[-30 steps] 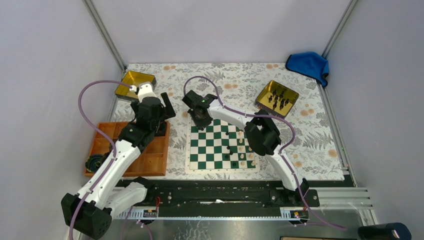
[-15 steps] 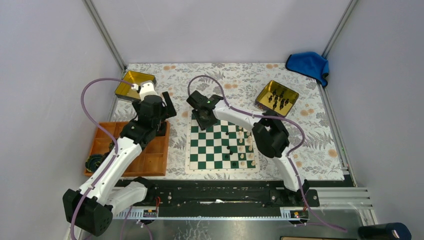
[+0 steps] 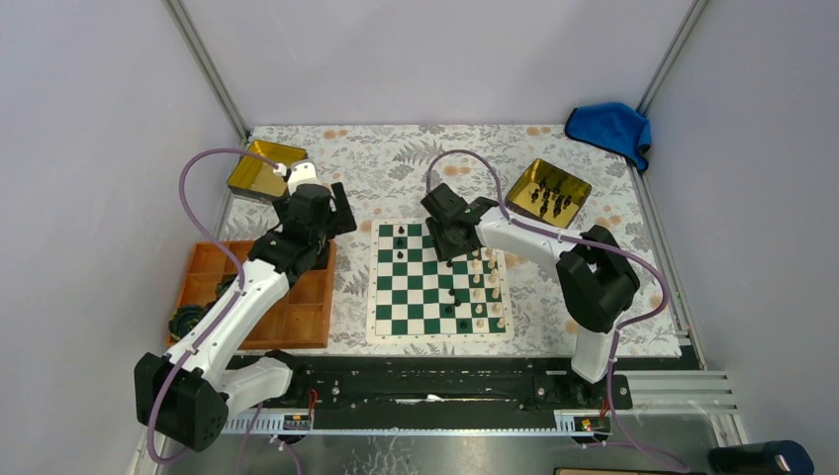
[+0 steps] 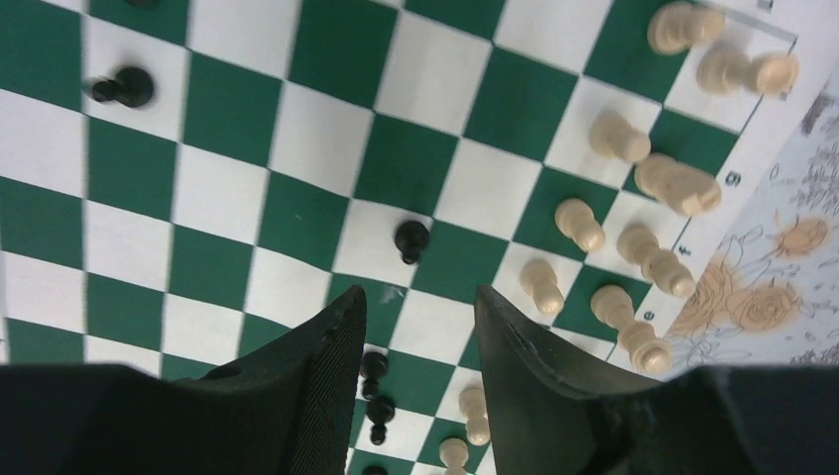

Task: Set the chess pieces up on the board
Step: Move the chess piece to the chessboard.

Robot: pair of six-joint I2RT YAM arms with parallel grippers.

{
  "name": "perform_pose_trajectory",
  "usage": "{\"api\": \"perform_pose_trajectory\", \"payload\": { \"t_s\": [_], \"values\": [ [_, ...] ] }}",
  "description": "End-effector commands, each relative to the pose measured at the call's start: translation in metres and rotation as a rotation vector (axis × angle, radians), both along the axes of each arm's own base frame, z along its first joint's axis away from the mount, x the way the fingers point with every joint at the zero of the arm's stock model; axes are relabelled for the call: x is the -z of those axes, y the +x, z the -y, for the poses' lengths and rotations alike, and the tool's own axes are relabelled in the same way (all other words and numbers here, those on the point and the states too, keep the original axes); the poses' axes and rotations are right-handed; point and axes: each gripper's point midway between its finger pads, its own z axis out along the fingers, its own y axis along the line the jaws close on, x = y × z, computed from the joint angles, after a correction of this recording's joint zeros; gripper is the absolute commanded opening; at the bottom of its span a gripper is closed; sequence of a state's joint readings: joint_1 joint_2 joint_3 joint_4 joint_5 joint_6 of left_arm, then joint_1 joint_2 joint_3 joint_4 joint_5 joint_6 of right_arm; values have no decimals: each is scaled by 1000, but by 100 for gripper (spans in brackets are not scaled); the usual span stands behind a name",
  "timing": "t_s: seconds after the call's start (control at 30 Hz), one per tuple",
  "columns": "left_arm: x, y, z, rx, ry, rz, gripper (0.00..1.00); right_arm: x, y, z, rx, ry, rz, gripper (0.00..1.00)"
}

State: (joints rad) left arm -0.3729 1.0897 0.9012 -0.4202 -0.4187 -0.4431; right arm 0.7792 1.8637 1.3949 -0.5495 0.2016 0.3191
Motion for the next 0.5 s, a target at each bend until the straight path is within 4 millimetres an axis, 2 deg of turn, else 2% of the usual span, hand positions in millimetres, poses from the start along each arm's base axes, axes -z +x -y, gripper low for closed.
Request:
{"api": "perform_pose_trajectory", "payload": {
  "t_s": [0.0, 0.17, 0.47],
  "values": [
    [-2, 3, 4, 2, -30, 6, 99, -10, 3, 8, 57, 66, 55, 51],
    [0, 3, 6, 4, -38, -7, 99, 2, -1, 8, 56, 84, 33, 51],
    [-2, 4, 5, -4, -29, -10, 99, 8, 9, -2, 36, 102, 24, 50]
  ]
}}
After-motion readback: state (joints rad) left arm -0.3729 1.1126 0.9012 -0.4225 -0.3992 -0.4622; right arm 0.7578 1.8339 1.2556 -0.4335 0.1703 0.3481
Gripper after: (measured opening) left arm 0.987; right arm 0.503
